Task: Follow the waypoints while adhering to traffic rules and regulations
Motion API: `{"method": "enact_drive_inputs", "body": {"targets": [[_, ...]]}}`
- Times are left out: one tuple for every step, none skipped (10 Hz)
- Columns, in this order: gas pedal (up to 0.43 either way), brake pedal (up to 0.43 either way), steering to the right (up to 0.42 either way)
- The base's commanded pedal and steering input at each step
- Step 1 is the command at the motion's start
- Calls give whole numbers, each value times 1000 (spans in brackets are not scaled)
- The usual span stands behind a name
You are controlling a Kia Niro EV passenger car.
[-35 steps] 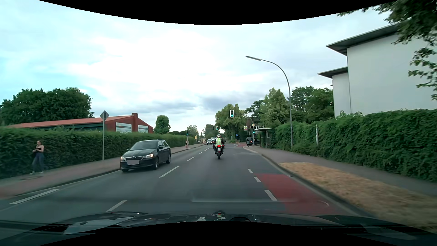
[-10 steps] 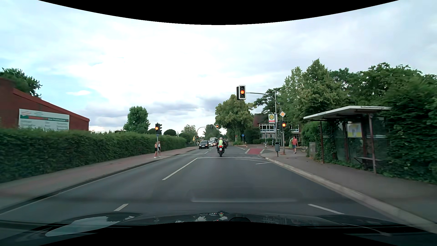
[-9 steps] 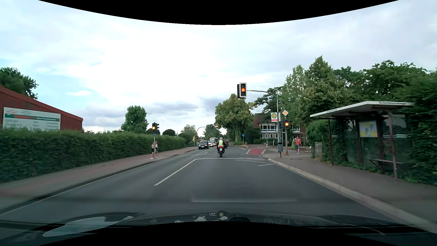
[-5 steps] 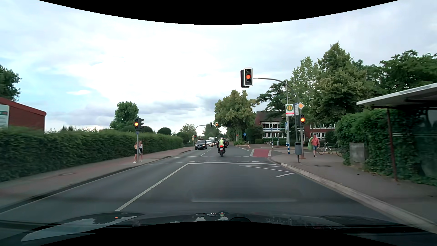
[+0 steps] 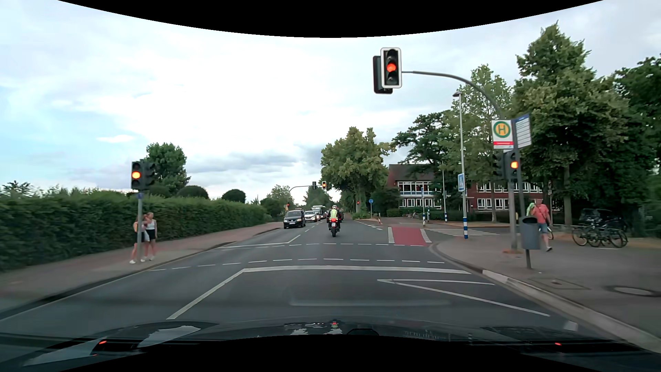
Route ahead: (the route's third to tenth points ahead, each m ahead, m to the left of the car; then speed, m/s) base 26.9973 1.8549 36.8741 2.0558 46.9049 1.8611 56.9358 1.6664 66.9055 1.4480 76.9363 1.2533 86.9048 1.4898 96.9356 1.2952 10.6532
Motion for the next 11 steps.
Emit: {"method": "enact_drive_inputs", "body": {"targets": [[0, 0, 8], [0, 0, 8], [0, 0, 8], [0, 0, 8], [0, 0, 8], [0, 49, 6], [0, 152, 4], [0, 189, 4], [0, 201, 4], [0, 207, 4], [0, 201, 4]]}}
